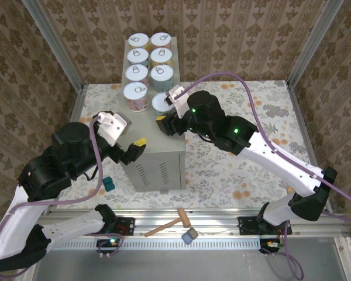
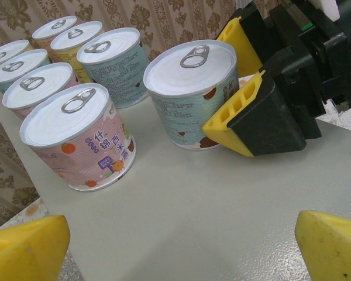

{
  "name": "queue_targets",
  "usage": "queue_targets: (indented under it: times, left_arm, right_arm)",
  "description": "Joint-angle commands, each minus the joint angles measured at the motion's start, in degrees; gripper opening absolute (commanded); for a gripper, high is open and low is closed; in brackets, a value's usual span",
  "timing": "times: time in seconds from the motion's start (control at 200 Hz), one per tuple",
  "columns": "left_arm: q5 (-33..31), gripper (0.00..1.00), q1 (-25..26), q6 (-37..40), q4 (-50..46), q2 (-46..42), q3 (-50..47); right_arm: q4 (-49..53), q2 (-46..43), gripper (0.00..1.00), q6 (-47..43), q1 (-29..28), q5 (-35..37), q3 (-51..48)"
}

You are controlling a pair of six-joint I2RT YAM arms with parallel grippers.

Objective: Place and organize the canned foods onto the counter

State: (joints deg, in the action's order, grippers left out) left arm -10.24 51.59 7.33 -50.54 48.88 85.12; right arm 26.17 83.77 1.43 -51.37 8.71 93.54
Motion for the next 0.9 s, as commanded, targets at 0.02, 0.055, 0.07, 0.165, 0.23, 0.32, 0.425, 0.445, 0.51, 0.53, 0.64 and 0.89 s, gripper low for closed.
queue_targets:
  times: [0.02,0.055,0.07,0.165,0.23,0.32,0.425,0.445,0.51,0.53,0.64,0.89]
  left_arm:
    - [0.7,1.00,-0.6,1.1,1.2,0.0,-0.2]
    - [0.6,1.00,-0.7,1.1,1.1,-0.1,-0.1]
    - [0.6,1.00,-0.7,1.2,1.1,0.0,-0.1]
    - [0.5,1.00,-0.7,1.1,0.9,-0.1,0.0]
    - [0.4,1.00,-0.9,1.2,0.9,0.0,0.0]
    - [0.3,1.00,-1.0,1.4,1.0,0.1,-0.1]
    - [0.5,1.00,-1.1,1.6,1.1,0.2,0.0]
    - [0.5,1.00,-1.1,1.7,1.2,0.3,0.0]
    - [0.5,1.00,-1.3,1.7,1.3,0.4,0.0]
    - [0.5,1.00,-1.3,1.9,1.3,0.4,-0.1]
    - [0.6,1.00,-1.5,2.0,1.3,0.5,-0.2]
    - [0.7,1.00,-2.2,2.2,1.4,0.6,-0.3]
  right_arm:
    - [-1.6,1.5,0.73,-0.7,0.3,2.2,2.0]
    - [-1.8,1.7,0.73,-0.7,0.4,2.1,2.1]
    - [-1.8,1.8,0.72,-0.7,0.5,2.1,2.1]
    - [-2.1,2.3,0.71,-0.6,0.9,2.3,2.4]
    - [-2.3,2.6,0.71,-0.5,1.3,2.2,2.5]
    - [-2.4,3.0,0.71,-0.3,1.7,2.3,2.7]
    - [-2.5,3.4,0.71,-0.2,2.2,2.0,3.0]
    - [-2.5,3.4,0.71,-0.2,2.3,2.0,3.1]
    - [-2.5,3.8,0.71,-0.2,2.6,1.7,3.3]
    - [-2.5,3.8,0.71,-0.2,2.7,1.7,3.4]
    - [-2.4,4.3,0.71,-0.2,3.1,1.1,3.8]
    - [-2.4,5.5,0.71,-0.3,3.5,-0.3,4.6]
